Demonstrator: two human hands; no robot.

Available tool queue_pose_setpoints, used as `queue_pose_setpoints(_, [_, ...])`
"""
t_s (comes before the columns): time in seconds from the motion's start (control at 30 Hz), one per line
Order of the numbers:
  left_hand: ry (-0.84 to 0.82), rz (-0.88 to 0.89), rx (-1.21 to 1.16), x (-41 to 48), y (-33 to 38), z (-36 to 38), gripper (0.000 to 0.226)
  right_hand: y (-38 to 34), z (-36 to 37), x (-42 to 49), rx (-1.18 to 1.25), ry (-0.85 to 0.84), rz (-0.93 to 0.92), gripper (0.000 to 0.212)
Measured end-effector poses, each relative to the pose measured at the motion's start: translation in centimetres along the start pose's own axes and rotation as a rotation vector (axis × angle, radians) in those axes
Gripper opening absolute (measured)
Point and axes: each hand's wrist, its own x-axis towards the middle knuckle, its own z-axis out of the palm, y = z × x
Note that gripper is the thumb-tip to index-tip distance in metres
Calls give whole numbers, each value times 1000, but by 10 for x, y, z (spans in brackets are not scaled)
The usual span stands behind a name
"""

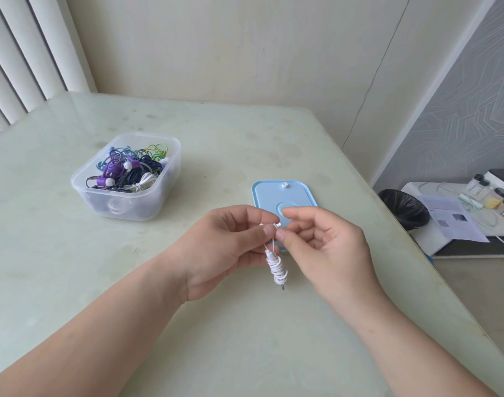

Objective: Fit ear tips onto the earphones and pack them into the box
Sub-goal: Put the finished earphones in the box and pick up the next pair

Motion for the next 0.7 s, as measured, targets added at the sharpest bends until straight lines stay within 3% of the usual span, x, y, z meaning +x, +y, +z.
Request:
queue_pose_setpoints(0.27, [151, 12, -161, 12, 3, -16, 8, -4, -3, 69, -301, -7, 61, 8])
queue_pose_setpoints(0.5, [144, 41, -260, 18, 2, -21, 11, 30, -1, 132, -747, -89, 97, 31])
queue_pose_setpoints(0.7, [115, 53, -278, 20, 0, -23, 10, 36, 4, 142, -781, -97, 99, 14])
